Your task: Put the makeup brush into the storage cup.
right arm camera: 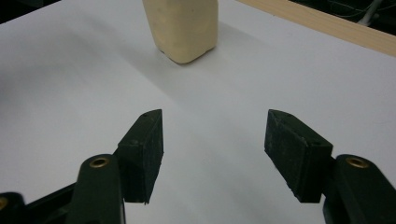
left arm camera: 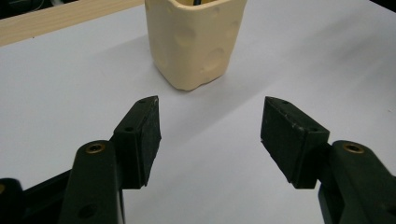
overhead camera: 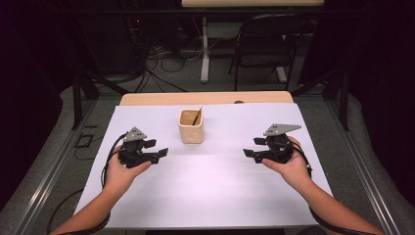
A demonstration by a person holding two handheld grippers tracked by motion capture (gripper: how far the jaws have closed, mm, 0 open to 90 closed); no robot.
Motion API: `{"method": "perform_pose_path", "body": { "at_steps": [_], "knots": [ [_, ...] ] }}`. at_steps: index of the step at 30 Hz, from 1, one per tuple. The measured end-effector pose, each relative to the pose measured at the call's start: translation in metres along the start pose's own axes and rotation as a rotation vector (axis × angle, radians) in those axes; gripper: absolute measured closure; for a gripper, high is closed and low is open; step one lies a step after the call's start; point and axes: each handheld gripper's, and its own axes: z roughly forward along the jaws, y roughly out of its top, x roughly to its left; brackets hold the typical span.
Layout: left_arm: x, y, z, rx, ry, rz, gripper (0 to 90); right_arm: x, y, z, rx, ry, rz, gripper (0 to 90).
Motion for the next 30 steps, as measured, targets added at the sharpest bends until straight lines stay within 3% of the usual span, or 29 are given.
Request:
{"method": "perform_pose_path", "body": {
  "at_steps": [15, 30],
  "knots": [
    [-0.001, -0.029, 0.007, 0.005, 0.022, 0.012, 39.3, -0.002, -0.018, 0.006, -0.001, 0.007, 0.042, 37.5],
    [-0.004, -0.05, 0.011, 0.037, 0.019, 0.011, 39.6, -0.007, -0.047, 0.005, 0.018, -0.028, 0.055, 37.5]
  ]
}}
